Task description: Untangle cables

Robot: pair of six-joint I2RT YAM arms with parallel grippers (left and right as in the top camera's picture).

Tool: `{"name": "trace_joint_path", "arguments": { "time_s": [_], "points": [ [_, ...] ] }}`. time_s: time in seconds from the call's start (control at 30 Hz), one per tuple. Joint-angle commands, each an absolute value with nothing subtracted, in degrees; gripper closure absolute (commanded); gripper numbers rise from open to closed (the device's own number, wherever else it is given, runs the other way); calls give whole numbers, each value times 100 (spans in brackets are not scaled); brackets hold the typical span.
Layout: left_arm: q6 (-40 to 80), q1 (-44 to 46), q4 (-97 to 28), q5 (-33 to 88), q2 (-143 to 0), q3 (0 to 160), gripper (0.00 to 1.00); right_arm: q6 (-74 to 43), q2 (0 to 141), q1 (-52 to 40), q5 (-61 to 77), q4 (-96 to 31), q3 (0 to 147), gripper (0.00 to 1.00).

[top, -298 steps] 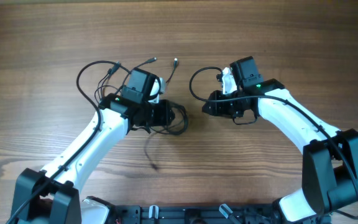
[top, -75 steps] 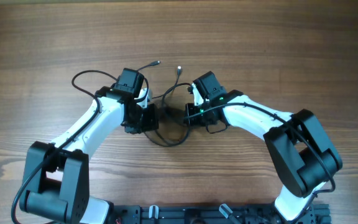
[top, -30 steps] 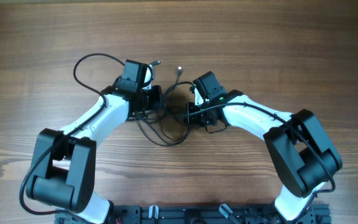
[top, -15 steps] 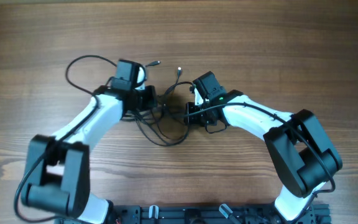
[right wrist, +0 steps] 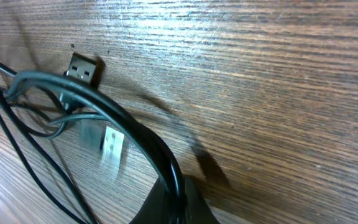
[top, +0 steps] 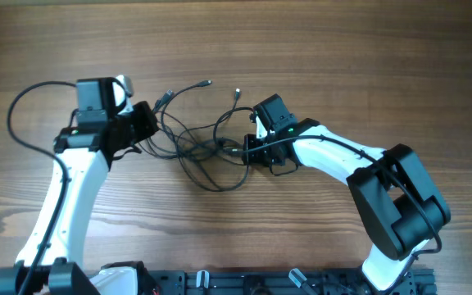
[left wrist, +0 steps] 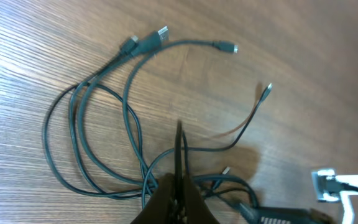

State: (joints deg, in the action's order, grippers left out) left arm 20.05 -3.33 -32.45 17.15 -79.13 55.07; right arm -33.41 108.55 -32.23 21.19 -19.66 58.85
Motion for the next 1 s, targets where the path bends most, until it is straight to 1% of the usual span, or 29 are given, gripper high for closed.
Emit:
{"name": "trace_joint_path", "arguments": {
  "time_s": [0.0,0.17,0.33,0.4,0.47,0.57,0.97],
  "points": [
    [2038,-794,-3085,2014,-7505,5516,92,-3365,11032,-3218,1754,-2071,5859,96],
    [2036,-954,-3035,2359,-7321,5516,76,-3468,11032,-3218,1686,-2086,5859,96],
    [2036,-952,-3028,2425,-7266,5516,67,-3474,11032,-3218,1691,-2086,5859,96],
    [2036,-937,-3035,2425,-7303,5516,59,-3474,11032,-3218,1688,-2082,5859,96],
    [2034,-902,-3052,2423,-7371,5516,47,-3511,11032,-3218,1688,-2082,5859,96],
    [2012,-786,-3124,2421,-7583,5513,45,-3514,11032,-3218,1688,-2080,5859,96],
    [1968,-202,-3308,2215,-8921,5513,44,-3511,11032,-3218,1688,-2082,5859,96]
  ]
}}
